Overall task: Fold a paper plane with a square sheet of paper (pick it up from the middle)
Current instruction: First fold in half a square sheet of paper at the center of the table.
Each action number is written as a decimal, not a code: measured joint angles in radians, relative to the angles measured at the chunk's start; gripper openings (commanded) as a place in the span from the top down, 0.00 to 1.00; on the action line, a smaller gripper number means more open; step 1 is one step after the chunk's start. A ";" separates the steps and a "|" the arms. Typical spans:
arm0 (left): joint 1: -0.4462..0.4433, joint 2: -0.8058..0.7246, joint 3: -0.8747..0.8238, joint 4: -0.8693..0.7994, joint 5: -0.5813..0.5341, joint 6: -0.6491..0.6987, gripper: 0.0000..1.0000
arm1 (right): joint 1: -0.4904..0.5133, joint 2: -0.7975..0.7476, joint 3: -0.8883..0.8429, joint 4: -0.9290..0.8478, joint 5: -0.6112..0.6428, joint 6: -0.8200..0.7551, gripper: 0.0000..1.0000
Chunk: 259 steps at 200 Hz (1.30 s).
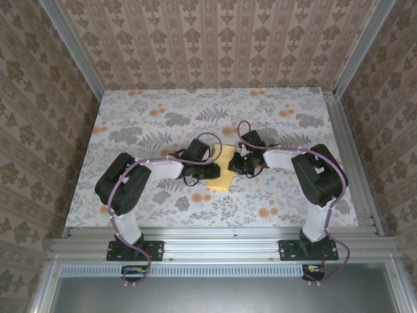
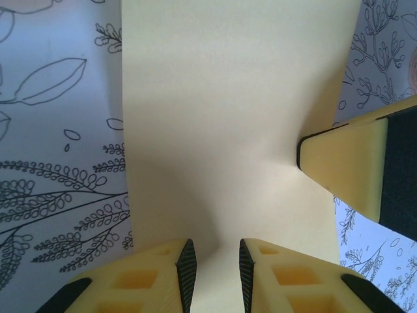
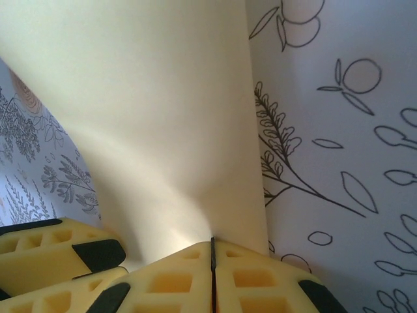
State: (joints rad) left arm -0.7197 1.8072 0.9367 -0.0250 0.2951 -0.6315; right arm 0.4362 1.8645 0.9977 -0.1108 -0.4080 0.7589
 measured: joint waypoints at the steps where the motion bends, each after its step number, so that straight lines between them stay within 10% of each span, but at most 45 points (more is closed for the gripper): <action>1: 0.000 0.000 0.000 0.000 0.000 0.000 0.71 | 0.000 -0.001 0.000 0.001 0.000 0.000 0.89; 259: -0.007 0.019 0.034 -0.037 -0.016 0.053 0.71 | -0.030 -0.118 -0.201 0.121 -0.044 -0.027 0.91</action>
State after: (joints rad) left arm -0.7269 1.8263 0.9703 -0.0624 0.2790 -0.5781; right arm 0.4065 1.7462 0.7967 0.0101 -0.4522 0.7315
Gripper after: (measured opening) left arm 0.287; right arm 0.092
